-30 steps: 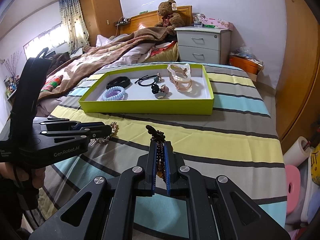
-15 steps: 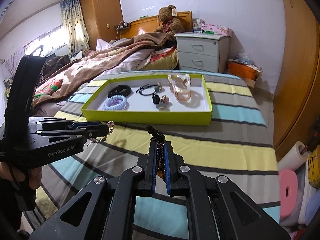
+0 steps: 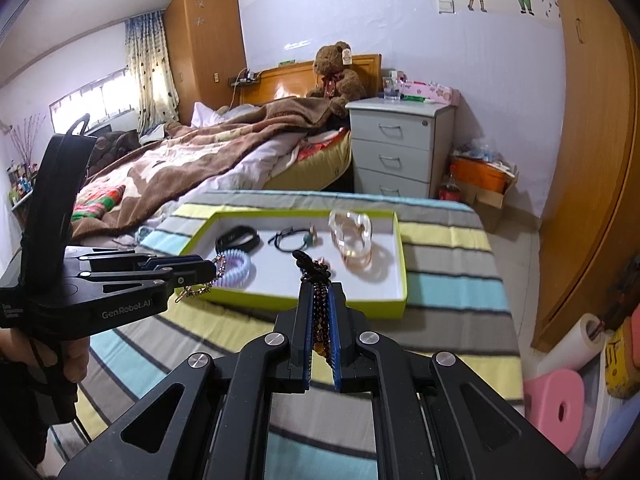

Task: Organize jewelry
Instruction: 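Carry the brooch into the box and open the left tool while the right tool carries the beads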

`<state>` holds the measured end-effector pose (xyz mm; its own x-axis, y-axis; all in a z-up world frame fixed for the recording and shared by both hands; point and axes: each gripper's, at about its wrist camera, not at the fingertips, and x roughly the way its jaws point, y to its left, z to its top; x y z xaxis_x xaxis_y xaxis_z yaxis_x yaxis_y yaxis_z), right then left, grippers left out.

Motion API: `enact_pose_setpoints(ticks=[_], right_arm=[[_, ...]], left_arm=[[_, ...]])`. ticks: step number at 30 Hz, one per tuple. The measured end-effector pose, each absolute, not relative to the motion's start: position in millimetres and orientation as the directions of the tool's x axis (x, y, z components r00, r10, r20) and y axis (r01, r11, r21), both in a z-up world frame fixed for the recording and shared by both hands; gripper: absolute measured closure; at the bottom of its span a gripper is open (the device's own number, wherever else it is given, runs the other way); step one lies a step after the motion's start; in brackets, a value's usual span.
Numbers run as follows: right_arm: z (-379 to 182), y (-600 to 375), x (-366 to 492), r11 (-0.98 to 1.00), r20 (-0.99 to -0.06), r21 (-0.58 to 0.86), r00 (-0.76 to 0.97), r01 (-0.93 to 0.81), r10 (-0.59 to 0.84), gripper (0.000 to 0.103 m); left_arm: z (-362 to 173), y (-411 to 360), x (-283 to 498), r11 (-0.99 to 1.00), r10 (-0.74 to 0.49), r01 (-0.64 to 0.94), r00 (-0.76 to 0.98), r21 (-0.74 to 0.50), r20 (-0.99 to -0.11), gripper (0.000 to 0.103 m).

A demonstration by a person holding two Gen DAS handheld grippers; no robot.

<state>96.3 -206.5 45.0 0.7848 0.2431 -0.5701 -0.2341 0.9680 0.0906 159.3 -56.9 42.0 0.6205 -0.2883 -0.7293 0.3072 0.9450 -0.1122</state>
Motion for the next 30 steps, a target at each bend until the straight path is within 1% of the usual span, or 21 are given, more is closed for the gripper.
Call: enact_pose_setpoints(ticks=[8, 14, 17, 22, 25, 30], right_arm=[[53.3, -209.1, 122.3, 0.961, -0.567, 0.127, 0.777, -0.248, 0.275, 0.096], [55.0, -213.0, 143.0, 0.940, -0.561, 0.206, 0.754, -0.272, 0.341, 0.096], [52.4, -211.8, 153.8, 0.910, -0.551, 0.283, 0.725, -0.305, 0.414, 0.096], [36.5, -204.6, 171.7, 0.885, -0.571, 0.344, 0.679, -0.313, 0.461, 0.096], [25.7, -201.4, 178.5, 0.886, -0.592, 0.347, 0.661, -0.307, 0.461, 0.096], [9.4, -191.1, 187.0, 0.914, -0.644, 0.273, 0.650, -0.299, 0.404, 0.096]], left_arm=[[50.7, -52.3, 186.8, 0.940, -0.317, 0.307, 0.619, -0.150, -0.719, 0.089], [51.3, -50.0, 206.3, 0.936, -0.331, 0.306, 0.613, -0.171, -0.718, 0.089], [51.6, -48.4, 216.7, 0.934, -0.342, 0.305, 0.609, -0.186, -0.716, 0.089], [47.9, -46.2, 232.9, 0.931, -0.350, 0.305, 0.597, -0.199, -0.721, 0.089], [43.9, -44.3, 242.8, 0.931, -0.354, 0.300, 0.590, -0.210, -0.726, 0.089], [33.4, -44.4, 255.9, 0.933, -0.350, 0.289, 0.576, -0.216, -0.739, 0.089]])
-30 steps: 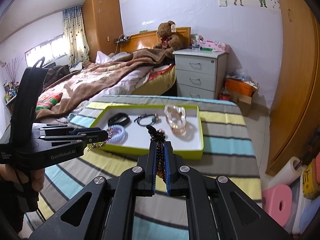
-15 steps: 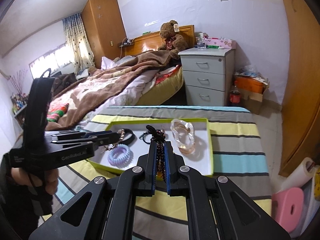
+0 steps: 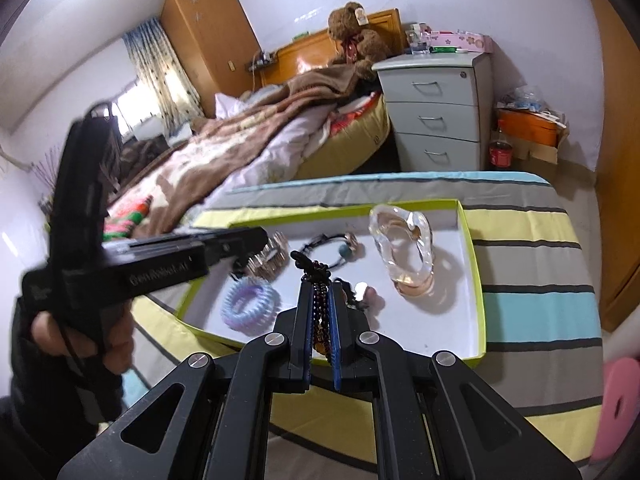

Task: Organize jewelry
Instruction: 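Carry the brooch into the box and open the left tool while the right tool carries the beads, then lower the beaded bracelet into the box and open the right tool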

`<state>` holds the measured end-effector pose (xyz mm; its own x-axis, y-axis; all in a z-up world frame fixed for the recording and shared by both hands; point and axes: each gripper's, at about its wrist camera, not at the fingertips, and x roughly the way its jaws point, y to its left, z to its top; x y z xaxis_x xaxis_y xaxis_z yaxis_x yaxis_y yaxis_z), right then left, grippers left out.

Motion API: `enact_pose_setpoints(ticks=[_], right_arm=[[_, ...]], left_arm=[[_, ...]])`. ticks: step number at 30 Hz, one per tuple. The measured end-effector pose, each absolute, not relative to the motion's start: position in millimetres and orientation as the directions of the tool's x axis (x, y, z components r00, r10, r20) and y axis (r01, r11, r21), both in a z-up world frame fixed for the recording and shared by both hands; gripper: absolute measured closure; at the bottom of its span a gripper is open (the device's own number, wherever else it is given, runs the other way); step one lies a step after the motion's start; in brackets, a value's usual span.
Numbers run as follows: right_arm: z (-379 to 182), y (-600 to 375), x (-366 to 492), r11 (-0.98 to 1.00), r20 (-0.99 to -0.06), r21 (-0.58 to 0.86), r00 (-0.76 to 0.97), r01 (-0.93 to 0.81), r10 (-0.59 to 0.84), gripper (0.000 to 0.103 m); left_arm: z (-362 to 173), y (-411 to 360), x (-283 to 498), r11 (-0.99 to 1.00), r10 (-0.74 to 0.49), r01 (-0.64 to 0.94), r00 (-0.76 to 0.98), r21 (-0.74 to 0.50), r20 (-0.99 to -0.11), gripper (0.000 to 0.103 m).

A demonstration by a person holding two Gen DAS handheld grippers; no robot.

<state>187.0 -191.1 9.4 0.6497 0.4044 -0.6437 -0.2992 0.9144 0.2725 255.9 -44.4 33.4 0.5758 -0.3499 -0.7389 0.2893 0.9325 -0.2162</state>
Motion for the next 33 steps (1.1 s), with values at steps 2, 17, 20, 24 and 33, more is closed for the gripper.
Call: enact_pose_setpoints(ticks=[2, 17, 20, 24, 33], right_arm=[[5.7, -190.3, 188.7, 0.923, -0.657, 0.240, 0.650, -0.301, 0.383, 0.096], [-15.1, -187.0, 199.5, 0.941, -0.717, 0.157, 0.621, -0.300, 0.318, 0.096], [-16.5, -183.9, 199.3, 0.940, -0.725, 0.147, 0.612, -0.310, 0.315, 0.096], [-19.6, -181.5, 199.8, 0.932, -0.735, 0.157, 0.593, -0.326, 0.330, 0.096], [-22.8, -175.2, 199.6, 0.921, -0.752, 0.163, 0.560, -0.353, 0.347, 0.096]], left_arm=[[29.1, -44.9, 257.7, 0.932, -0.352, 0.284, 0.571, -0.224, -0.741, 0.089], [2.6, -45.9, 268.2, 0.936, -0.342, 0.269, 0.532, -0.229, -0.775, 0.089], [0.9, -46.0, 268.4, 0.935, -0.344, 0.270, 0.528, -0.231, -0.776, 0.089], [-1.4, -45.8, 268.3, 0.936, -0.341, 0.261, 0.523, -0.234, -0.781, 0.089], [-0.6, -47.0, 266.2, 0.933, -0.350, 0.269, 0.524, -0.239, -0.776, 0.089]])
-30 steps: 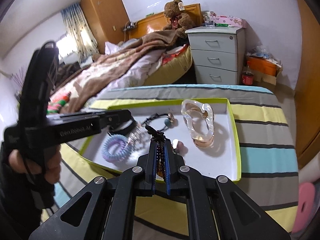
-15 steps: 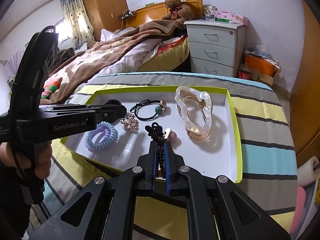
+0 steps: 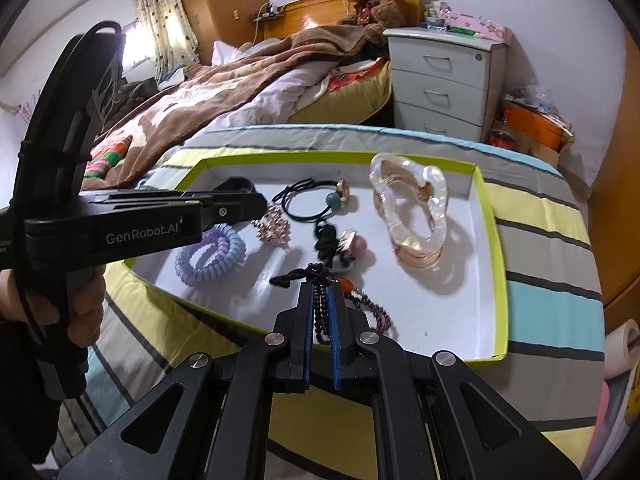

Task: Organize jewelry
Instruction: 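Lower the beaded bracelet into the box and open the right tool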

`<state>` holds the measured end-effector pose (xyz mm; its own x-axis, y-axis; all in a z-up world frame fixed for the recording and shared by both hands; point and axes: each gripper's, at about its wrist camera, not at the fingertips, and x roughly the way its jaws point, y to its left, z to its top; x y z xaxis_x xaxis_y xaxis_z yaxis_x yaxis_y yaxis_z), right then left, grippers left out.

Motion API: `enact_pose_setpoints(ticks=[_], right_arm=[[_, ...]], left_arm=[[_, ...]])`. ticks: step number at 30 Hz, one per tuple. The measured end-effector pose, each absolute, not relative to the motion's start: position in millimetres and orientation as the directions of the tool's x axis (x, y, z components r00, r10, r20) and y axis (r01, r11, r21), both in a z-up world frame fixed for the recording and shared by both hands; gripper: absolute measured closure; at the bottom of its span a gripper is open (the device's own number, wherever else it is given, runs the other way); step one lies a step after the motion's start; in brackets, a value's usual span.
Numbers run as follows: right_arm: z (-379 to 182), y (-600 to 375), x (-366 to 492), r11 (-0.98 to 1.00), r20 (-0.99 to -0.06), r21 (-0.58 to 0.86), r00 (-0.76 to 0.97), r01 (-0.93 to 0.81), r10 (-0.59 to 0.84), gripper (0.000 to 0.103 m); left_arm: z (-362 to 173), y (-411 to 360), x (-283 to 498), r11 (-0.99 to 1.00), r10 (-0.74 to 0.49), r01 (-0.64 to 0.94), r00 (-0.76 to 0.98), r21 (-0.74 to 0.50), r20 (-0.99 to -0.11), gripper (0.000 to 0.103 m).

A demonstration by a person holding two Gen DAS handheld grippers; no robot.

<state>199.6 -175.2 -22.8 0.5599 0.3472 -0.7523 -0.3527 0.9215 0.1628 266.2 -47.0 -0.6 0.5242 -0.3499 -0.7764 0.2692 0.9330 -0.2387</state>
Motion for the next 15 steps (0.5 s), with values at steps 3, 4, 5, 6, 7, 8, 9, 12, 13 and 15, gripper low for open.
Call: enact_pose_setpoints(ticks=[3, 4, 5, 6, 7, 8, 9, 12, 13, 15], right_arm=[[-23.9, -173.5, 199.4, 0.923, -0.757, 0.161, 0.556, -0.351, 0.343, 0.096], [-23.8, -173.4, 199.5, 0.924, -0.758, 0.162, 0.555, -0.347, 0.342, 0.096], [-23.5, -173.8, 199.6, 0.925, -0.759, 0.163, 0.555, -0.344, 0.341, 0.096], [-23.0, -174.4, 199.3, 0.925, -0.758, 0.167, 0.556, -0.340, 0.341, 0.096], [-22.8, -174.6, 199.3, 0.925, -0.756, 0.170, 0.557, -0.339, 0.343, 0.096], [-22.3, -175.3, 198.8, 0.926, -0.755, 0.172, 0.559, -0.335, 0.343, 0.096], [-21.6, -175.7, 198.4, 0.928, -0.754, 0.171, 0.562, -0.332, 0.340, 0.096], [-19.0, -176.9, 197.0, 0.932, -0.750, 0.167, 0.572, -0.321, 0.332, 0.094], [-18.2, -177.0, 196.3, 0.933, -0.748, 0.168, 0.575, -0.320, 0.331, 0.093], [-16.7, -177.4, 194.3, 0.935, -0.743, 0.164, 0.584, -0.315, 0.327, 0.093]], left_arm=[[-0.8, -45.8, 264.5, 0.934, -0.347, 0.265, 0.524, -0.239, -0.778, 0.089], [-0.4, -45.8, 264.1, 0.934, -0.347, 0.264, 0.526, -0.238, -0.777, 0.089], [0.0, -45.6, 263.5, 0.935, -0.347, 0.264, 0.526, -0.238, -0.776, 0.089], [0.8, -45.0, 263.0, 0.936, -0.343, 0.262, 0.528, -0.235, -0.777, 0.089], [1.7, -45.1, 262.2, 0.938, -0.337, 0.262, 0.533, -0.228, -0.776, 0.089], [2.2, -44.9, 261.7, 0.939, -0.335, 0.262, 0.535, -0.224, -0.775, 0.089], [2.6, -44.5, 261.0, 0.939, -0.335, 0.261, 0.535, -0.225, -0.775, 0.089], [3.4, -43.4, 259.6, 0.940, -0.332, 0.253, 0.536, -0.227, -0.776, 0.089], [3.6, -43.0, 258.7, 0.940, -0.332, 0.252, 0.536, -0.228, -0.776, 0.089], [4.4, -42.3, 256.7, 0.942, -0.327, 0.247, 0.537, -0.226, -0.777, 0.088]])
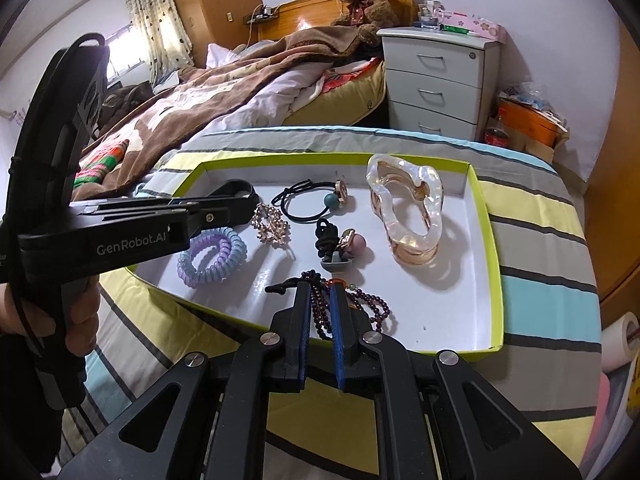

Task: Organize jewelry
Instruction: 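Lower the beaded bracelet into the box and open the right tool, then withdraw both open tools from the green box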

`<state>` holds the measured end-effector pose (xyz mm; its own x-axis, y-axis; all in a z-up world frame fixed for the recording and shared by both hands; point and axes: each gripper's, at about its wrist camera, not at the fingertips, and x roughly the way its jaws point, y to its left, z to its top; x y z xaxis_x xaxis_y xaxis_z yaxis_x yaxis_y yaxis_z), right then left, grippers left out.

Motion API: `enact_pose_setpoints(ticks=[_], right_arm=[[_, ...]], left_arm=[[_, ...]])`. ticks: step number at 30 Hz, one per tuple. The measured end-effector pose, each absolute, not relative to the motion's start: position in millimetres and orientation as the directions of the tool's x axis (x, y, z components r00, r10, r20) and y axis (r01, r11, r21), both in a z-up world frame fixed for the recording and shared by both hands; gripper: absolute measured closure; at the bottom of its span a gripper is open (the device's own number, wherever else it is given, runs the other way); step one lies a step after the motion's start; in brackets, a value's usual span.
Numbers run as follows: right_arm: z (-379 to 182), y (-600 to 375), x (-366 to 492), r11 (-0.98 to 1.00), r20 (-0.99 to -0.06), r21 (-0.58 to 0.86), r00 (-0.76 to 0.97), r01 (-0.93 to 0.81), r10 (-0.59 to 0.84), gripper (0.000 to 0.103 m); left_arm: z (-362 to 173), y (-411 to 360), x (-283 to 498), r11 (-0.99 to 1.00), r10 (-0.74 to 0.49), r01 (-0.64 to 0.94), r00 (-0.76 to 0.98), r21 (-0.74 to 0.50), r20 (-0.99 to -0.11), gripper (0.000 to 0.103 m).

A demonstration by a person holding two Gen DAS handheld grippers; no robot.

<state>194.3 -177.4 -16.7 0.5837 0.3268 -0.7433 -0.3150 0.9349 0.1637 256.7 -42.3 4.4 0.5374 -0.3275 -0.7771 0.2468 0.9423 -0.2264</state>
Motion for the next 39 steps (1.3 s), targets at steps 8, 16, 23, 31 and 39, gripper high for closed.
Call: enact_pose_setpoints(ticks=[8, 16, 23, 31, 39], right_arm=[[-8.5, -174.9, 184.3, 0.936, -0.728, 0.163, 0.603, -0.311, 0.327, 0.086], [1.2, -176.4, 168.5, 0.949, -0.707, 0.152, 0.640, -0.277, 0.300, 0.081], [11.8, -176.1, 147.8, 0.965, -0.679, 0.114, 0.690, -0.238, 0.250, 0.080], [22.4, -182.7, 122.9, 0.975, -0.638, 0.117, 0.738, -0.190, 0.220, 0.060], [25.4, -181.5, 103.3, 0.982, -0.615, 0.097, 0.766, -0.162, 0.187, 0.060]], left_arm=[[9.8, -39.9, 245.3, 0.949, -0.309, 0.236, 0.551, -0.210, -0.775, 0.086], [19.6, -34.8, 224.4, 0.958, -0.282, 0.216, 0.576, -0.191, -0.767, 0.075], [30.5, -31.5, 197.1, 0.971, -0.236, 0.182, 0.620, -0.156, -0.748, 0.060], [34.9, -26.3, 164.0, 0.988, -0.154, 0.108, 0.672, -0.110, -0.724, 0.045], [30.2, -26.7, 139.7, 0.997, -0.080, 0.062, 0.696, -0.051, -0.714, 0.038]])
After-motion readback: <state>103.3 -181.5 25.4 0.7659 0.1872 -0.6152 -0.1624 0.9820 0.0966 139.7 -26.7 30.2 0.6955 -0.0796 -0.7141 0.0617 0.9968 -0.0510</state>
